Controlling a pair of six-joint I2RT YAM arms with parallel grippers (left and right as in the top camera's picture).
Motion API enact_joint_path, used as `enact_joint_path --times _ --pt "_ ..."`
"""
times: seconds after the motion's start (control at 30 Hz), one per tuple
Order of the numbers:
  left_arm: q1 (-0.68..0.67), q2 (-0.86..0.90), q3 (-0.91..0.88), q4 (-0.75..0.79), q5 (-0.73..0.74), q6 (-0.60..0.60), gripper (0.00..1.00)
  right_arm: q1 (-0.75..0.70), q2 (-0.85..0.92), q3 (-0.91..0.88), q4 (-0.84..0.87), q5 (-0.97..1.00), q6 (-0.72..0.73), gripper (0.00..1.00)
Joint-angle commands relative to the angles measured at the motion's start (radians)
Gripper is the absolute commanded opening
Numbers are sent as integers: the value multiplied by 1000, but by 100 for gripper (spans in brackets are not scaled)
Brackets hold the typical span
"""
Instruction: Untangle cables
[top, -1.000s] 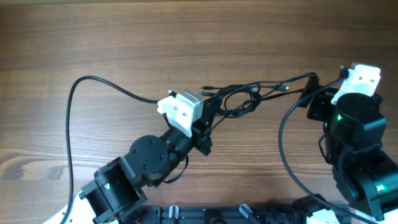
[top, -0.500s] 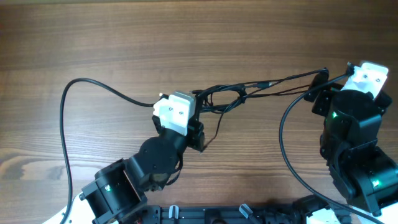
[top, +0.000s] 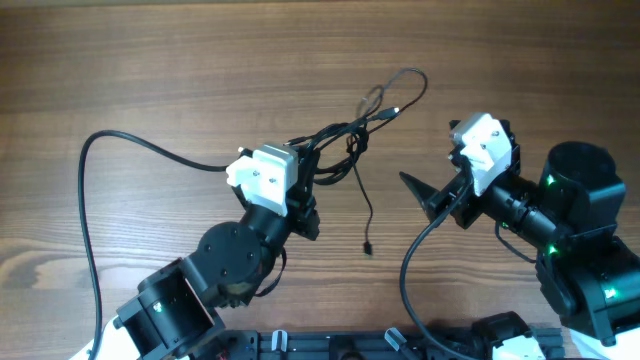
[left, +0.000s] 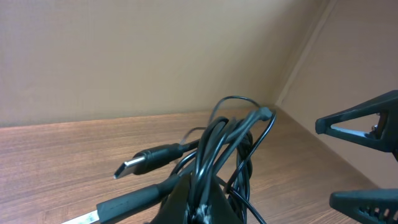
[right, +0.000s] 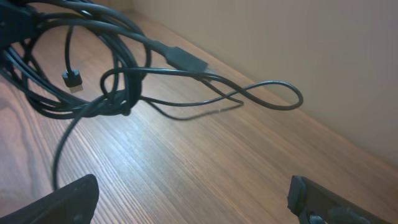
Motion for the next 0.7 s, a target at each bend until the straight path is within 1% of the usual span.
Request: enact_joint_path --times 0.0,0.07,0.1,0.13,0.23,0.33,0.37,0.47,0.5,0.57,0.67 --pt "6 -13 12 31 -12 11 4 -1 -9 13 1 -55 12 100" --pt "6 -13 12 70 -14 8 4 -1 -9 13 11 -48 68 100" --pt "6 -13 12 93 -23 -19 4 -2 -9 13 27 -16 141 100" --pt "6 -13 12 117 -44 -62 4 -2 -9 13 47 69 276 100" --pt "6 -13 12 155 -63 -163 4 -1 -9 13 55 247 537 100" --pt "6 -13 12 186 -63 -283 4 -1 -9 13 58 277 723 100" --pt "6 -13 12 196 -62 -358 4 -2 -8 13 62 277 767 100" --pt "6 -13 12 210 -61 -515 4 -2 -8 13 70 277 889 100" --pt "6 -13 12 218 -55 -554 4 -2 -8 13 82 271 902 100" --pt "6 -13 12 248 -1 -573 4 -2 -8 13 117 208 927 100" --pt "6 -13 12 290 55 -573 4 -2 -8 12 125 185 1028 100"
